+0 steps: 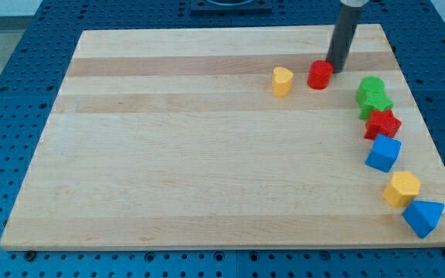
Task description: Slide the green star into the yellow circle
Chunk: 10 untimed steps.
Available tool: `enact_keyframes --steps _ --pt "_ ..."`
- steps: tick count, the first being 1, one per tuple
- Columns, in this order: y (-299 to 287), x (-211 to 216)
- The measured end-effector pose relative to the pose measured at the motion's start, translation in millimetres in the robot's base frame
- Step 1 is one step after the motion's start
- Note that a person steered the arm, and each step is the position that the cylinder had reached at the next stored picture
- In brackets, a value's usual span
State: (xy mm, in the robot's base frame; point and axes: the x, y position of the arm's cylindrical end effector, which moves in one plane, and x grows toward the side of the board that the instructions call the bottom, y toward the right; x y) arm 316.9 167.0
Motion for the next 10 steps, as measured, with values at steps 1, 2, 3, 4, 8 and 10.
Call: enact_keyframes --steps 1,2,3,4,8,10 --pt "-22.8 9.9" --pt "-12.1 10.4" --pt "44.3 0.7" --pt "128.1 0.5" --pt "126.6 86.4" --pt "104.4 78.1"
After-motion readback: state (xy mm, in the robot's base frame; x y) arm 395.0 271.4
